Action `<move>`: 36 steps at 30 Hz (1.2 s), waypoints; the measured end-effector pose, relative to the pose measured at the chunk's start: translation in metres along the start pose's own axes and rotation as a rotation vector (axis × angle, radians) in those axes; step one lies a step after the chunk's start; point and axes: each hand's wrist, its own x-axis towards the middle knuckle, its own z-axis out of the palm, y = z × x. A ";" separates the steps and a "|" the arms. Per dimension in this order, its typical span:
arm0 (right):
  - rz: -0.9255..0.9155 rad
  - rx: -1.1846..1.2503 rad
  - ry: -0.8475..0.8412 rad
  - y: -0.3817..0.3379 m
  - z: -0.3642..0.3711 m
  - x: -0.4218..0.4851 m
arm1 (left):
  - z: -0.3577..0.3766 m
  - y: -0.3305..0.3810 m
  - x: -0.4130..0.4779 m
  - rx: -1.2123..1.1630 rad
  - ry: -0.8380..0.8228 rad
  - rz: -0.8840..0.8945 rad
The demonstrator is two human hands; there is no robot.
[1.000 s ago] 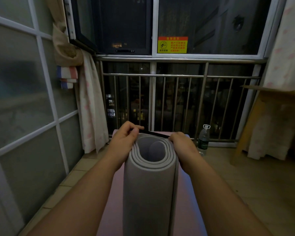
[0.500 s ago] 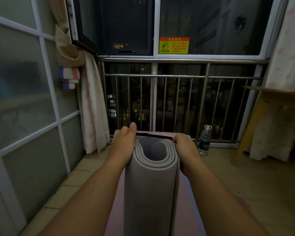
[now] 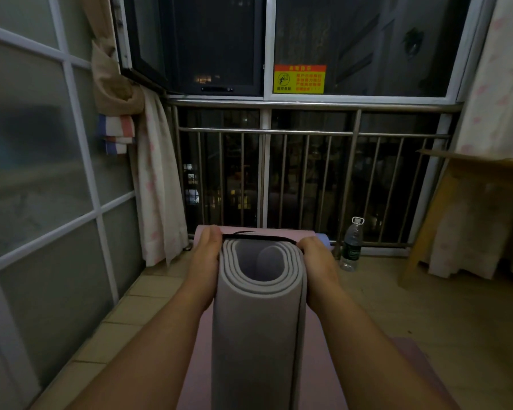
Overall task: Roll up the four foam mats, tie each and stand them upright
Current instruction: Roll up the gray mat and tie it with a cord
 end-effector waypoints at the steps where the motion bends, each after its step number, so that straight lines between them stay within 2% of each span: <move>1: 0.011 0.010 0.000 0.001 -0.001 0.001 | 0.000 0.002 0.001 0.070 -0.015 0.039; 4: -0.037 -0.056 0.007 -0.002 -0.002 0.003 | 0.001 0.008 0.002 0.263 -0.059 0.152; 8: -0.093 -0.109 0.004 -0.005 0.001 0.001 | -0.005 0.014 0.002 0.479 -0.127 0.174; 12: -0.132 -0.076 0.008 -0.005 0.000 -0.001 | -0.004 0.015 0.002 0.664 -0.074 0.208; 15: -0.190 -0.051 -0.007 -0.005 0.000 -0.006 | -0.001 0.011 -0.002 0.661 -0.009 0.256; 18: -0.245 -0.076 0.049 -0.001 0.000 -0.006 | 0.003 0.008 -0.005 0.622 0.071 0.299; 21: -0.254 -0.111 0.089 0.002 0.000 -0.003 | 0.005 0.007 -0.003 0.650 0.094 0.265; 24: -0.221 -0.205 -0.036 -0.002 -0.001 0.000 | 0.004 0.004 0.000 0.720 0.134 0.249; 26: -0.221 -0.300 -0.170 -0.008 -0.005 -0.002 | 0.005 0.003 0.001 0.741 0.163 0.241; 29: -0.190 -0.243 -0.401 -0.013 -0.016 -0.006 | 0.005 0.004 0.001 0.776 0.202 0.233; 33: -0.210 -0.377 -0.671 -0.014 -0.033 -0.006 | -0.002 0.004 0.006 0.812 0.283 0.183; 36: -0.190 -0.462 -0.723 -0.019 -0.038 -0.008 | -0.006 0.003 0.010 0.834 0.318 0.173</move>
